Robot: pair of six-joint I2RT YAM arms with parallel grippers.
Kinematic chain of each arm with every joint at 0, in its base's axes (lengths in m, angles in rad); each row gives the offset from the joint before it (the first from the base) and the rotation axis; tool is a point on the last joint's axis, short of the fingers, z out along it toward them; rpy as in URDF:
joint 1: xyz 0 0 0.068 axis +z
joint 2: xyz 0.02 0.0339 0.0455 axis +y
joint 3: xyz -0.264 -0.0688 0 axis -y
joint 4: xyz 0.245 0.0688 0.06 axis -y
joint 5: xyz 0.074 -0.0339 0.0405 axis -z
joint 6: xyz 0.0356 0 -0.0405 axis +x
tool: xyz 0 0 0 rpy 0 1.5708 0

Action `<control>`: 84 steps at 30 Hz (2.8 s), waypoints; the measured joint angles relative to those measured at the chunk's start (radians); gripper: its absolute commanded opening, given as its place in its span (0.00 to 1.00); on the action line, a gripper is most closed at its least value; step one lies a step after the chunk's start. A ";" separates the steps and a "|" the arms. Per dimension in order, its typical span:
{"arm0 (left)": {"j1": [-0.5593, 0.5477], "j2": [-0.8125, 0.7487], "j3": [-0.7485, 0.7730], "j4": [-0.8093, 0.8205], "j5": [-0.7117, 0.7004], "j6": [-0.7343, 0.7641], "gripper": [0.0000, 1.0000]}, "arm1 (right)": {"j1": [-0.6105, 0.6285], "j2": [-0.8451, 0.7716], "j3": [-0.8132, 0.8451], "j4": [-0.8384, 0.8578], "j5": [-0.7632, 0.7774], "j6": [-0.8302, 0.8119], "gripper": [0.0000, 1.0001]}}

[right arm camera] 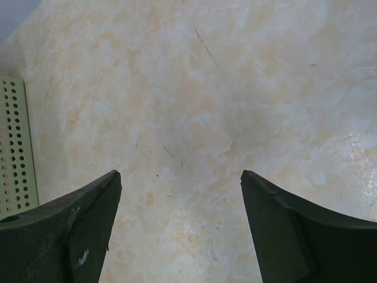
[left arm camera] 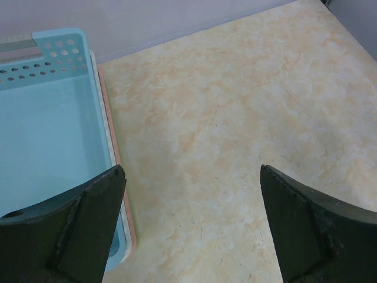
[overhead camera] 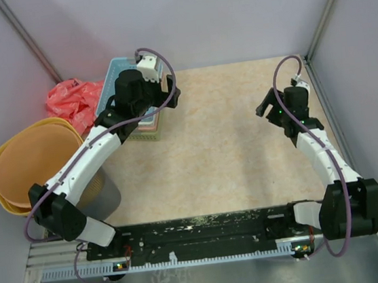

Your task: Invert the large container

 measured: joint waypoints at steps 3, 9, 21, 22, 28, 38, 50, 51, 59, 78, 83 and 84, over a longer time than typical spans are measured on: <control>0.005 0.000 0.010 -0.024 0.005 -0.004 1.00 | 0.000 -0.017 -0.011 0.024 -0.002 0.013 0.83; 0.006 0.013 0.055 -0.052 -0.035 -0.009 1.00 | 0.000 -0.085 -0.090 0.111 -0.023 0.036 0.83; 0.062 0.379 0.495 -0.268 -0.194 -0.040 0.90 | 0.000 -0.190 -0.191 0.208 -0.059 0.080 0.83; 0.069 0.412 0.528 -0.288 -0.201 -0.045 0.88 | 0.000 -0.199 -0.191 0.208 -0.059 0.079 0.83; 0.094 0.507 0.550 -0.383 -0.228 -0.064 0.77 | 0.000 -0.249 -0.225 0.209 -0.060 0.080 0.83; 0.095 0.517 0.473 -0.398 -0.207 -0.074 0.39 | 0.000 -0.251 -0.249 0.193 -0.060 0.087 0.81; 0.097 0.517 0.498 -0.436 -0.220 -0.042 0.00 | 0.000 -0.224 -0.249 0.195 -0.079 0.097 0.80; 0.097 0.517 0.516 -0.449 -0.221 -0.033 0.00 | 0.000 -0.224 -0.249 0.196 -0.080 0.097 0.80; 0.084 0.467 0.655 -0.496 -0.248 0.063 0.00 | 0.000 -0.224 -0.249 0.198 -0.090 0.098 0.79; -0.278 0.452 0.856 -0.436 -0.143 0.105 0.00 | -0.001 -0.462 0.041 -0.122 0.495 0.025 0.80; -0.320 0.548 0.790 -0.409 -0.120 -0.004 0.00 | -0.001 -0.604 0.047 -0.156 0.751 -0.023 0.80; -0.326 0.568 0.768 -0.402 -0.118 -0.031 0.00 | -0.001 -0.629 0.047 -0.158 0.793 -0.037 0.80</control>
